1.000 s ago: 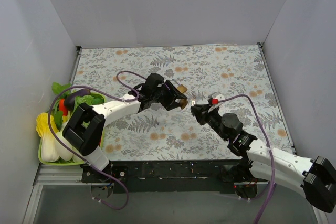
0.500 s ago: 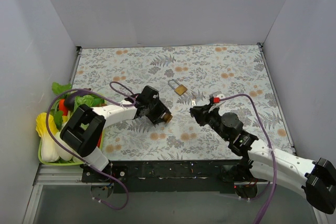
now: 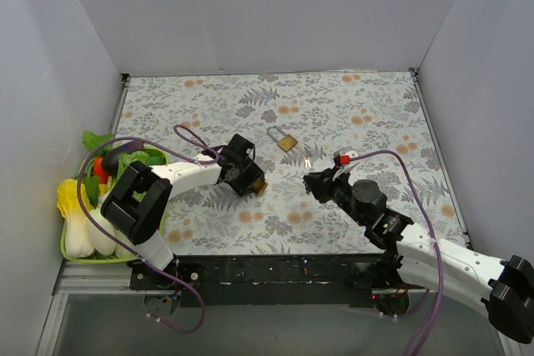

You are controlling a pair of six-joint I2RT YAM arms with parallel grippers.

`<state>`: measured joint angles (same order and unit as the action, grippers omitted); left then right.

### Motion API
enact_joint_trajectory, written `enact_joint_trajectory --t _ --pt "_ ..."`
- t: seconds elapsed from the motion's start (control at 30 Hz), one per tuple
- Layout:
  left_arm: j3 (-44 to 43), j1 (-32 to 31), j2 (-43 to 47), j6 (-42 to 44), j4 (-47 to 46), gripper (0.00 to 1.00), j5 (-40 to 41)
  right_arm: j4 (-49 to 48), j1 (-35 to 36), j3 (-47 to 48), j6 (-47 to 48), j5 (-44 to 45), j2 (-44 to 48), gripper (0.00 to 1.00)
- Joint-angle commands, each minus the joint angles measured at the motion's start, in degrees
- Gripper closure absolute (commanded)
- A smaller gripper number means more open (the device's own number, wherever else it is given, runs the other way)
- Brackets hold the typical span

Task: Unlock with the key

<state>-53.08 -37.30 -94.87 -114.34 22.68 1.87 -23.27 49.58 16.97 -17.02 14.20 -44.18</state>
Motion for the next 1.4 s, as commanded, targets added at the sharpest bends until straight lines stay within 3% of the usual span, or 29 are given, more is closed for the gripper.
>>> enact_joint_trajectory --t 0.0,0.13,0.17,0.27,0.47,0.63,0.8,0.93,1.07,1.13,1.23,1.37 --pt "-0.62 -0.14 -0.31 -10.81 0.44 0.80 1.47 -1.25 0.25 0.87 -0.91 0.31 0.94 0.99" --pt "-0.88 -0.14 -0.14 -10.37 0.35 0.46 1.73 -0.64 0.25 0.87 -0.91 0.39 1.55 0.99" --pt "-0.97 -0.23 0.21 -9.94 0.35 0.27 1.91 -0.55 0.25 0.87 -1.00 0.48 1.64 0.99" --pt "-0.80 -0.23 0.65 -8.97 0.35 0.02 2.00 -0.20 0.25 1.04 -1.18 0.13 1.99 0.99" --pt "-2.28 -1.11 4.07 -3.88 0.35 0.02 3.75 2.61 0.25 3.68 -4.94 -0.13 3.05 0.99" --pt "-3.69 -2.08 12.93 4.01 0.26 0.02 6.74 0.68 -0.01 5.78 -8.29 -1.54 3.67 0.99" --pt "-1.87 -2.16 21.64 15.80 -4.56 0.02 6.14 -0.73 -4.13 10.62 -11.10 -10.84 0.42 0.99" --pt "7.42 -2.16 31.04 27.92 -22.35 0.02 -5.43 -4.15 -8.35 12.65 -15.83 -20.60 -1.43 0.99" --pt "17.03 -2.16 40.10 28.92 -41.36 0.04 -21.26 -9.16 -10.38 12.21 -20.59 -27.71 -0.73 0.99" --pt "18.36 -2.25 40.12 28.13 -47.08 0.07 -28.63 -11.53 -10.47 12.21 -22.35 -29.48 -0.64 0.99" --pt "16.53 -2.16 36.78 27.33 -47.29 0.13 -35.23 -15.04 -10.56 11.86 -25.69 -32.30 -0.90 0.99" --pt "15.81 -2.60 32.74 22.16 -53.68 0.21 -39.04 -17.25 -10.56 10.89 -27.37 -34.06 -0.73 0.99"
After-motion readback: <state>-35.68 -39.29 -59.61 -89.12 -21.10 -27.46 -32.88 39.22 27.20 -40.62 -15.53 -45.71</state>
